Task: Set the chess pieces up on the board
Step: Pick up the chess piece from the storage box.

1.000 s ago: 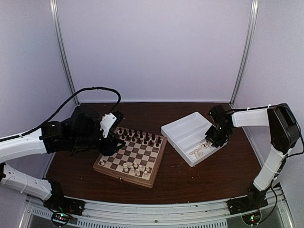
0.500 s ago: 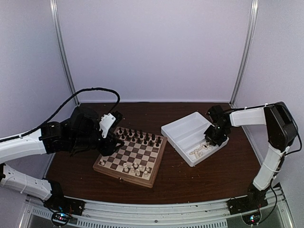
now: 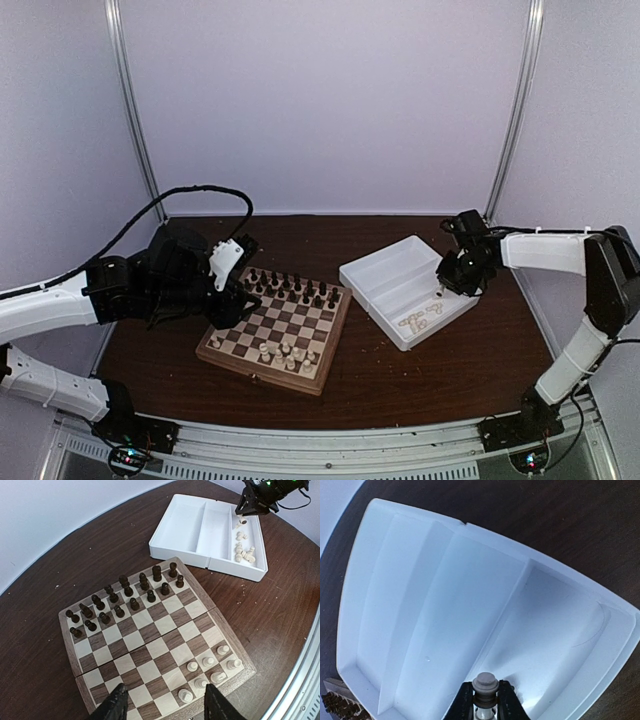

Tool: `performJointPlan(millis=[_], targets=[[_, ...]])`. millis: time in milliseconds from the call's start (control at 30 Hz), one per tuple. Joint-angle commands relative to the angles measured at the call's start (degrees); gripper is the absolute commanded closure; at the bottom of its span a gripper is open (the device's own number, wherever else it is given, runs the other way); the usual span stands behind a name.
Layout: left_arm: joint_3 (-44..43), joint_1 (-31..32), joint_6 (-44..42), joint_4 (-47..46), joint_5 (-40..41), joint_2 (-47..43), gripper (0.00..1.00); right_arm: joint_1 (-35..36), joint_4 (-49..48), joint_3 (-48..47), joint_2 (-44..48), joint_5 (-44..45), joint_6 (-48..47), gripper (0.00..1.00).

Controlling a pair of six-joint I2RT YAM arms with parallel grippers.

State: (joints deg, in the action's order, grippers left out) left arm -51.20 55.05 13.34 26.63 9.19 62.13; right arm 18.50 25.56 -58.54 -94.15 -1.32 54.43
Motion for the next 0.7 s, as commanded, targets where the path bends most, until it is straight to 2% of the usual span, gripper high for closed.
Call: performJointPlan(millis=[0, 167, 267, 400, 667], targets=[[-1.18, -0.39, -0.81, -1.25, -0.63, -0.28, 0.48, -0.4, -9.18, 5.35, 6.04, 0.73, -8.69, 0.86], [-1.45, -0.39, -0.12, -1.54, -1.73, 0.4, 0.48, -0.4, -14.7, 8.89, 9.43, -1.89, -14.56, 0.86], [-1.36, -0.46, 0.61, -1.89, -2.17, 0.66, 0.48, -0.35, -20.03, 11.34, 11.67, -7.11, -18.62, 0.86], [-1.42, -0.42, 1.59, -2.99, -3.15, 1.25, 0.48, -0.31, -20.85, 13.36, 13.83, -7.56, -22.45, 0.86], [-1.87, -0.48, 3.03, -4.26, -5.3, 3.01, 0.48, -0.4, -22.02, 15.39, 11.13, -9.83, -21.14, 0.86]])
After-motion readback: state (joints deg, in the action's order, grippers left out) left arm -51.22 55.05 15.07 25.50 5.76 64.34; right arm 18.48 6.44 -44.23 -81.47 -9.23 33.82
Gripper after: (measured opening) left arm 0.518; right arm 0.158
